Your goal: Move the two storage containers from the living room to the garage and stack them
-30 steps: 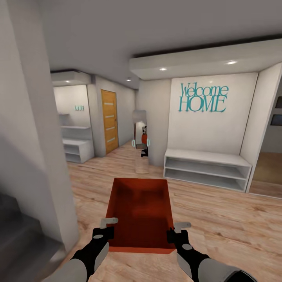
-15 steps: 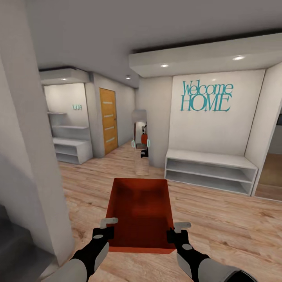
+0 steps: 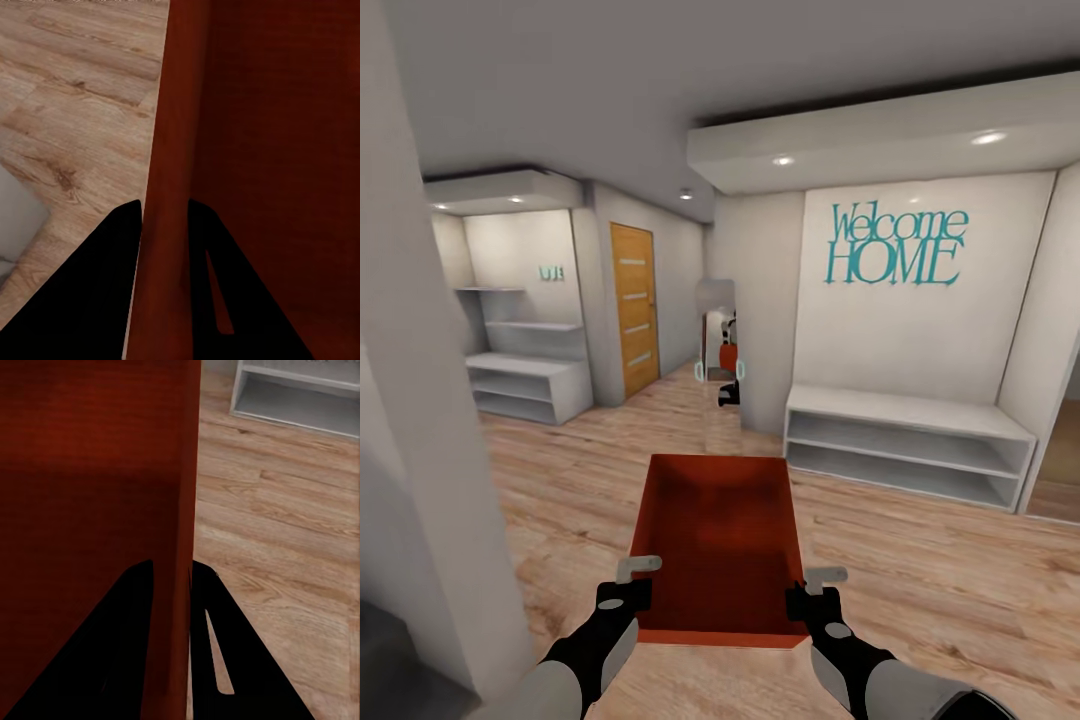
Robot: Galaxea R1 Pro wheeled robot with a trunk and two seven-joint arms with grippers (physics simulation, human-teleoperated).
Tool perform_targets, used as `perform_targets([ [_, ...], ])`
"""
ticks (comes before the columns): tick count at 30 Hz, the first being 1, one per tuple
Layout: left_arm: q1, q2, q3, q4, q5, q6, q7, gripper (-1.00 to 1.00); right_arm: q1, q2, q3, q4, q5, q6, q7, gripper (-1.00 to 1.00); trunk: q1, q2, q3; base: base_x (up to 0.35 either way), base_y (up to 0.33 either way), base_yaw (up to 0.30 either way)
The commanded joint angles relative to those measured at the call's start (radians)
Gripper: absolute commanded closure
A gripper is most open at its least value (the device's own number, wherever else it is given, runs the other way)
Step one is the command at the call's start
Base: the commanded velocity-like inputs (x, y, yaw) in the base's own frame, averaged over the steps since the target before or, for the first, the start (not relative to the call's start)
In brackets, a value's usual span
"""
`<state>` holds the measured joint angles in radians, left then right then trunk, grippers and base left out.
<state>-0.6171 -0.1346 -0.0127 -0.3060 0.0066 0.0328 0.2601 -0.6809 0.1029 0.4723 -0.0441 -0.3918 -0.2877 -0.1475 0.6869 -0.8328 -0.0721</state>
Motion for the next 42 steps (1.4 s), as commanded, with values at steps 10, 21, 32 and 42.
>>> perform_targets([
  [10,-0.001,0.007,0.025,-0.033,-0.019,0.005,0.008,1.00,0.000,0.000,-0.011,0.001,-0.007,-0.001,0.002,1.00,0.001,-0.001,-0.002,0.322,0.000,0.000],
  [21,-0.001,0.007,0.025,-0.033,-0.019,0.004,0.008,1.00,0.000,0.000,-0.010,0.001,-0.007,-0.001,0.002,1.00,0.001,-0.001,-0.002,0.322,0.000,0.000],
  [32,-0.001,0.007,0.025,-0.033,-0.019,0.004,0.008,1.00,0.000,0.000,-0.010,0.001,-0.007,-0.001,0.002,1.00,0.001,-0.001,-0.002,0.322,0.000,0.000],
  [42,-0.001,0.007,0.025,-0.033,-0.019,0.005,0.008,1.00,0.000,0.000,-0.011,0.001,-0.007,-0.001,0.001,1.00,0.001,-0.001,-0.002,0.322,0.000,0.000],
])
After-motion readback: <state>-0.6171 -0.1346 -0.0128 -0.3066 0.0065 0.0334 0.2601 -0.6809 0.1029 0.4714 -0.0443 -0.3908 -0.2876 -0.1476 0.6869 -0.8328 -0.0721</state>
